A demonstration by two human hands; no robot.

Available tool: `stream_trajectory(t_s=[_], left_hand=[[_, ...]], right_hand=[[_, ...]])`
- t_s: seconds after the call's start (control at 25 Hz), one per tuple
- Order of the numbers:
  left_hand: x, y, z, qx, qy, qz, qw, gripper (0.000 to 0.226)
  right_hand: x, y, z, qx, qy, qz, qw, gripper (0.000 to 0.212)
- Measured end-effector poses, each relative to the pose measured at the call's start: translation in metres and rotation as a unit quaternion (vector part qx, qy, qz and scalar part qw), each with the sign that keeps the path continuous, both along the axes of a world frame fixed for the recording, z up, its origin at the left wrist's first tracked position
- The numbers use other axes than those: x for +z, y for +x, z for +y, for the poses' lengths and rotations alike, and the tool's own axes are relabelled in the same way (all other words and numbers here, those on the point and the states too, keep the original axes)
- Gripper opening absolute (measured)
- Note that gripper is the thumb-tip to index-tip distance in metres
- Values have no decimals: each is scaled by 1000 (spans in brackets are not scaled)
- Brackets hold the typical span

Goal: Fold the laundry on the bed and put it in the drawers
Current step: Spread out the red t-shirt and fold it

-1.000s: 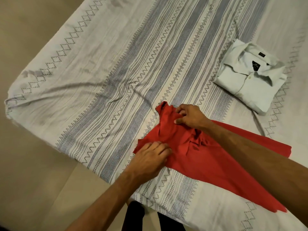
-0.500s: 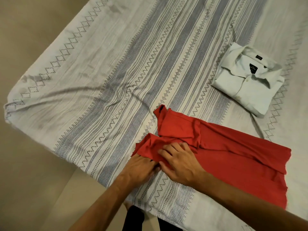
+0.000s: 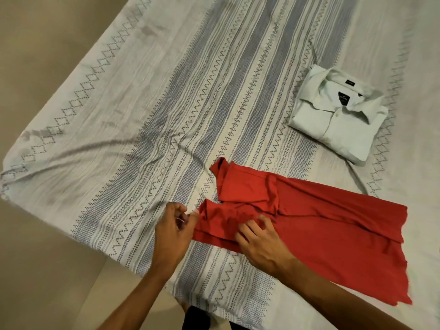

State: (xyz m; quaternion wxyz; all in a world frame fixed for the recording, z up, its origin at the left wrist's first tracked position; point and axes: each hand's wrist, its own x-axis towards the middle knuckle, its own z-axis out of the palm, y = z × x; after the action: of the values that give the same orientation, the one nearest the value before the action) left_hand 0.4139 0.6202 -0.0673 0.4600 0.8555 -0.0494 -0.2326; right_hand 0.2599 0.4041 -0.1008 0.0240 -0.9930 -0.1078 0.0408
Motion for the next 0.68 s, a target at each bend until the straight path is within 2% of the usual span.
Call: stream_trajectory(t_s=[0.08, 0.16, 0.24, 0.28, 0.32, 0.4, 0.44, 0.48, 0.6, 0.68], left_hand=[[2, 1, -12, -62, 41, 38, 996, 25], [-1, -6, -21, -113, 97, 52, 987, 30], [-6, -17, -26, -138, 154, 43, 977, 28], [-8, -22, -27, -142, 173, 29, 974, 23], [-10, -27, -26, -137, 176, 15, 975, 18], [-12, -33, -25, -109, 153, -6, 982, 12], [-12, -35, -23, -98, 144, -18, 985, 11], [-15, -35, -20, -91, 141, -31, 985, 11], [-22, -32, -11, -100, 165, -62, 979, 25], [-20, -31, -10, -133, 187, -134, 964, 29]], right_hand=[[1, -8, -7, 29, -8, 10, 999, 22], [6, -14, -10, 14, 4, 27, 1000, 23], [13, -18, -6, -75, 63, 36, 994, 28], [15, -20, -4, -155, 108, 40, 981, 31], [16, -19, -1, -252, 163, 47, 953, 33], [13, -15, -2, -418, 285, 66, 860, 38], [10, -12, -5, -458, 328, 77, 823, 41], [6, -9, -8, -469, 344, 90, 808, 43], [3, -2, -13, -468, 335, 118, 809, 42], [1, -2, -12, -446, 312, 114, 831, 39]])
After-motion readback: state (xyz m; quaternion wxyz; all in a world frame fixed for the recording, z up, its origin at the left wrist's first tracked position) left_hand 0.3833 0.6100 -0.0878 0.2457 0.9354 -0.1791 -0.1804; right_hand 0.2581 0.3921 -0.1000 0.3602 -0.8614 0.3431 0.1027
